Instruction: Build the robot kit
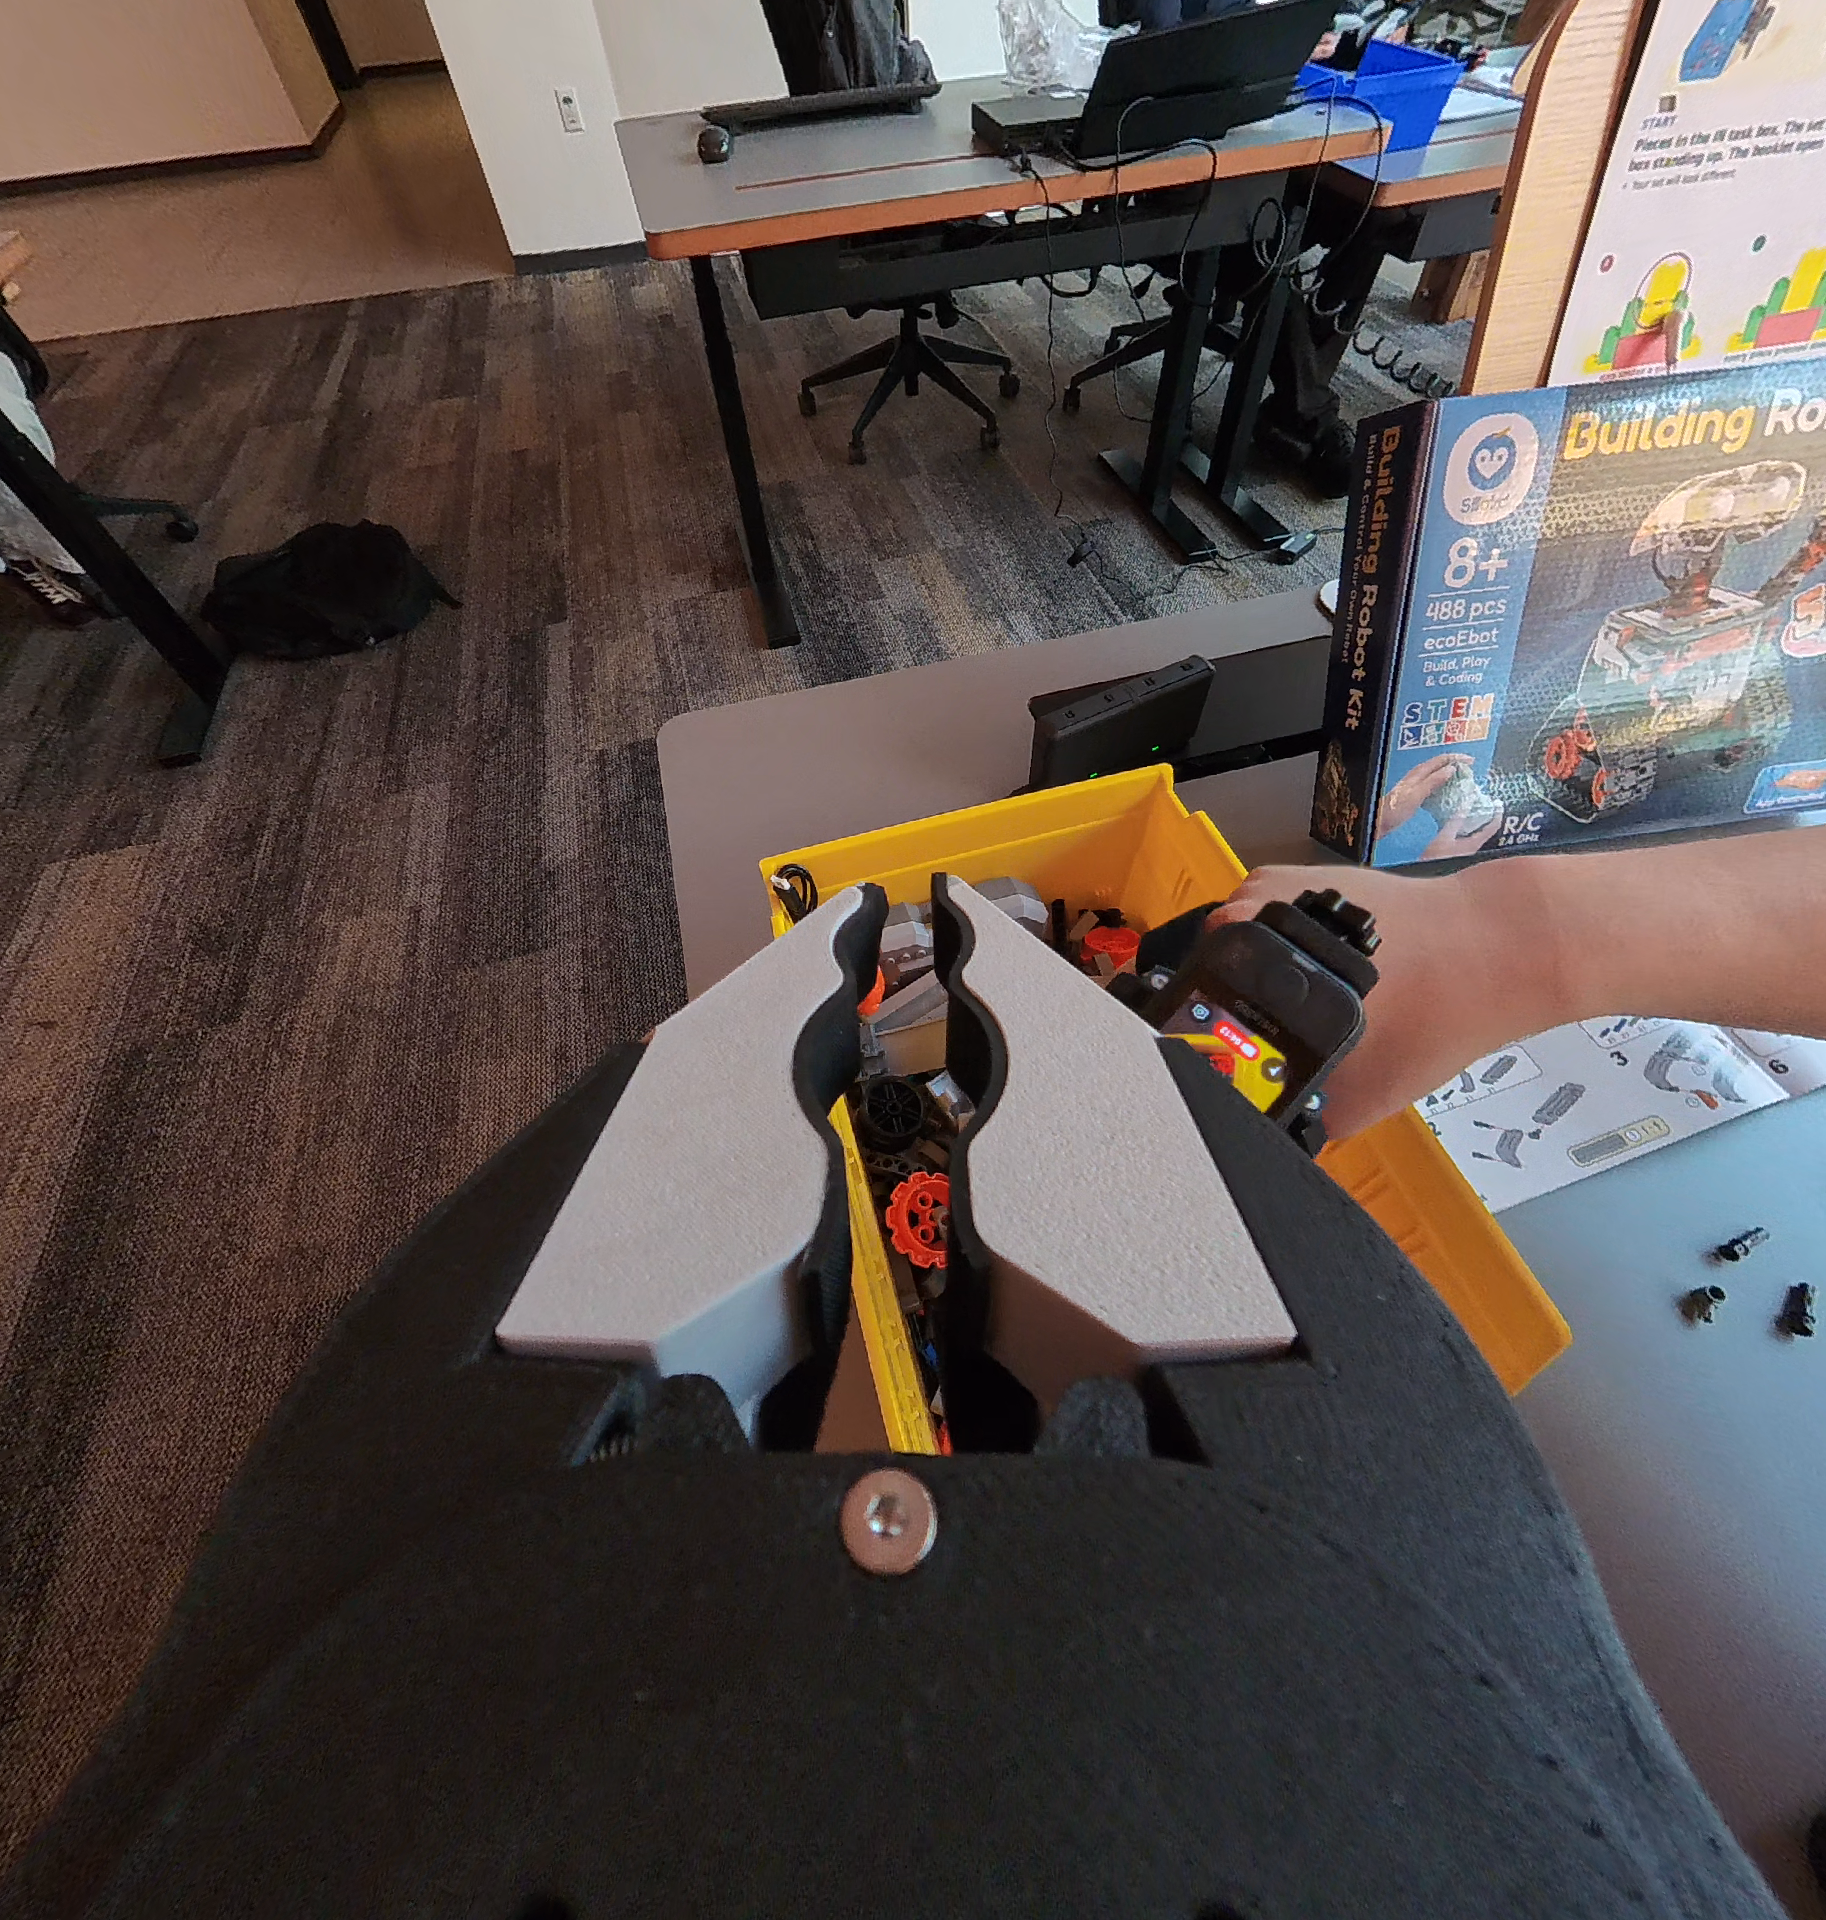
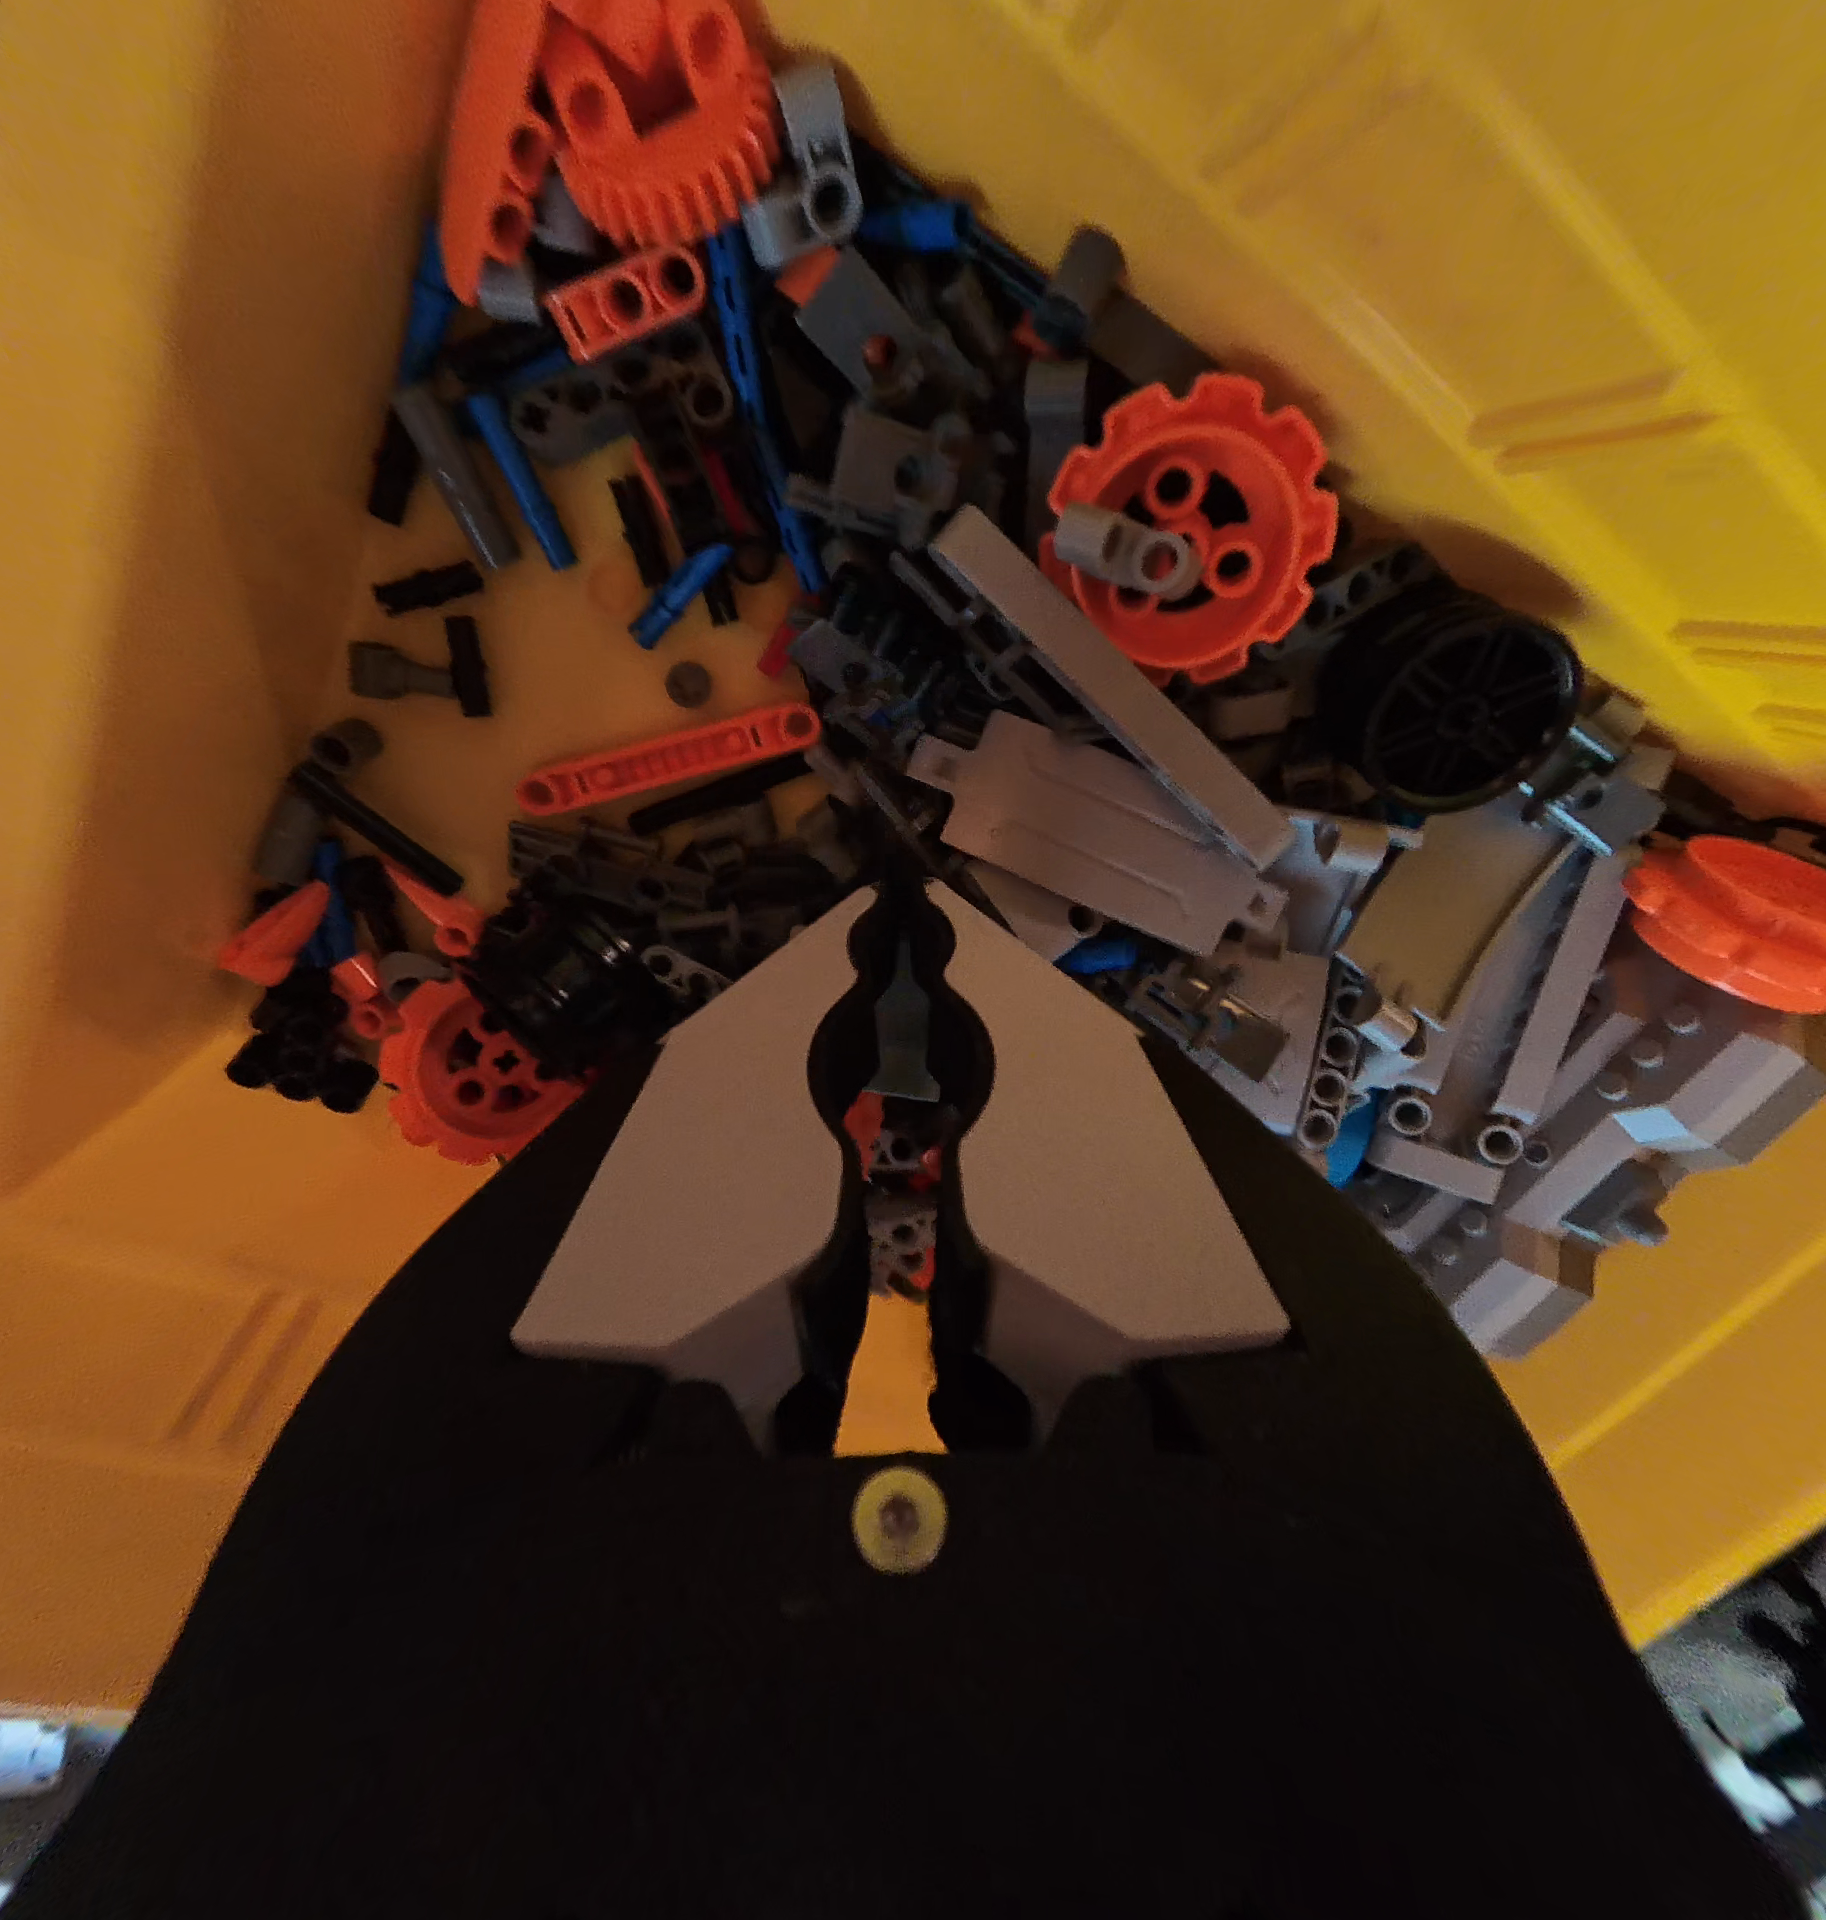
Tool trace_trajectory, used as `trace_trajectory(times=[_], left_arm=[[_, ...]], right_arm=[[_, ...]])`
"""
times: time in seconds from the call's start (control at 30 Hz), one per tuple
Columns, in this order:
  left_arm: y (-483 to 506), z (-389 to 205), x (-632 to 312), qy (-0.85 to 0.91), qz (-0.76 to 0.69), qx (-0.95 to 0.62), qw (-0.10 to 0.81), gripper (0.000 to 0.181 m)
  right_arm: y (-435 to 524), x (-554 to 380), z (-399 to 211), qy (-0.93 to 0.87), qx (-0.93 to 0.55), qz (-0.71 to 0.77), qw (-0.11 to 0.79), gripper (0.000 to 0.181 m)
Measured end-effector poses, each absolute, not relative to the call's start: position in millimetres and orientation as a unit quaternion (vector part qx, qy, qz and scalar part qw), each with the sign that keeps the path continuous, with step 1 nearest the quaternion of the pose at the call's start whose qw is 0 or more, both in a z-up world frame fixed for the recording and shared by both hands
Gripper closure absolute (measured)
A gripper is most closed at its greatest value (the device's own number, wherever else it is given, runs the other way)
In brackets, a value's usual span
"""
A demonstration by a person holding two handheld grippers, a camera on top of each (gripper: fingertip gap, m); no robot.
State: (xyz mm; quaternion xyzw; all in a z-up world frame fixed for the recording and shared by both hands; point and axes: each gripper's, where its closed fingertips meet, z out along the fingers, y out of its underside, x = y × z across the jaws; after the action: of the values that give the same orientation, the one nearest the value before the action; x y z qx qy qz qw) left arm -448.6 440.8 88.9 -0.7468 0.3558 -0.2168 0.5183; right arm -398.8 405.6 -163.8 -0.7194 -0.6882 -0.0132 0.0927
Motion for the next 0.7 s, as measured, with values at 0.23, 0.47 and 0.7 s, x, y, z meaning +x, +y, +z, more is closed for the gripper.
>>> trace_trajectory(times=[0.23,0.47,0.7], left_arm=[[441,89,-448,0.355,-0.216,-0.746,0.520,0.173],[440,89,-447,0.358,-0.213,-0.746,0.520,0.173],[441,90,-448,0.355,-0.215,-0.745,0.523,0.173]], right_arm=[[421,-415,-152,-0.703,-0.690,-0.009,0.169,0.163],[397,-446,-142,-0.730,-0.646,0.097,0.198,0.154],[368,-489,-147,-0.772,-0.575,0.149,0.226,0.115]])
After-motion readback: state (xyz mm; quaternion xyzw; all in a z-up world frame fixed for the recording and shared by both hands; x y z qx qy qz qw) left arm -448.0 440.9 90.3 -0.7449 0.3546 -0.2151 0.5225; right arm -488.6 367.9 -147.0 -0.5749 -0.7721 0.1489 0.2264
